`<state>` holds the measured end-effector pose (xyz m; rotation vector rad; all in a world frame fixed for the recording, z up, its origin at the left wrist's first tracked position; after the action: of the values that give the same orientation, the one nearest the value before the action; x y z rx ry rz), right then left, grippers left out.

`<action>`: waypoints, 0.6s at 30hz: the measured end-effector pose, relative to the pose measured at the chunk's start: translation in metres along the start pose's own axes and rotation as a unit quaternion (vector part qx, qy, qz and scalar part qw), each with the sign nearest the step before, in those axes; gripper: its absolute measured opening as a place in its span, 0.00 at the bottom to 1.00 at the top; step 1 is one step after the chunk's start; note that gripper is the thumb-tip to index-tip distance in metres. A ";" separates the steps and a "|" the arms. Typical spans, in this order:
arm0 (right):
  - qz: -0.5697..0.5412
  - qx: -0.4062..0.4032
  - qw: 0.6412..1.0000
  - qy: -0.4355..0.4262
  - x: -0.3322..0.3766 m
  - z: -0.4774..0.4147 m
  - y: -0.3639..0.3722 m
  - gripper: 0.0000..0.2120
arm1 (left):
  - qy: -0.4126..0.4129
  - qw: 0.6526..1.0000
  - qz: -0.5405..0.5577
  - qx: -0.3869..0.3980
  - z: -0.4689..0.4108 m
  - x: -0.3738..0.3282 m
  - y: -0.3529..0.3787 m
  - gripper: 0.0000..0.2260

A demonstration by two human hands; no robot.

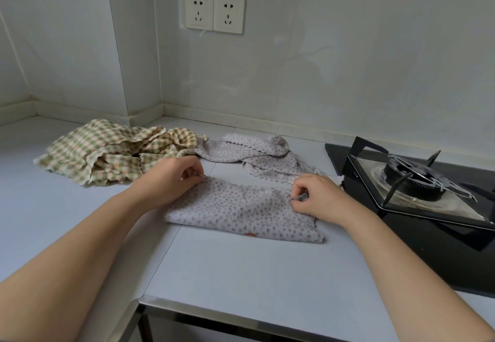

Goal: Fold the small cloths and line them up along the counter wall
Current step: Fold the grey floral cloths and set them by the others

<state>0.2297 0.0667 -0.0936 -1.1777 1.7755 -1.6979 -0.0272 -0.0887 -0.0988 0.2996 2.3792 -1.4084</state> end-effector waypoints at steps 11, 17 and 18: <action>-0.134 0.017 0.991 0.017 0.002 0.005 0.000 0.12 | 0.035 0.997 0.031 -0.069 0.003 -0.017 -0.012 0.05; -0.309 0.038 0.950 0.018 0.001 0.010 -0.002 0.10 | 0.047 0.994 0.042 -0.086 0.003 -0.021 -0.016 0.06; -0.323 0.043 0.945 0.013 0.001 0.010 -0.002 0.10 | 0.046 0.994 0.043 -0.089 0.003 -0.022 -0.016 0.06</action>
<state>0.2373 0.0602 -0.0932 -1.8403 1.3825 -2.1123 -0.0124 -0.0990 -0.0784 0.4234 2.5125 -1.1592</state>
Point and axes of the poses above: each hand's wrist, its own z-axis away from the middle knuckle, its own y-axis out of the palm, x = y × z, the point moved 2 cm from there along -z, towards the middle knuckle, and after that the axes turned 5 degrees about z, right-handed, at the moved point
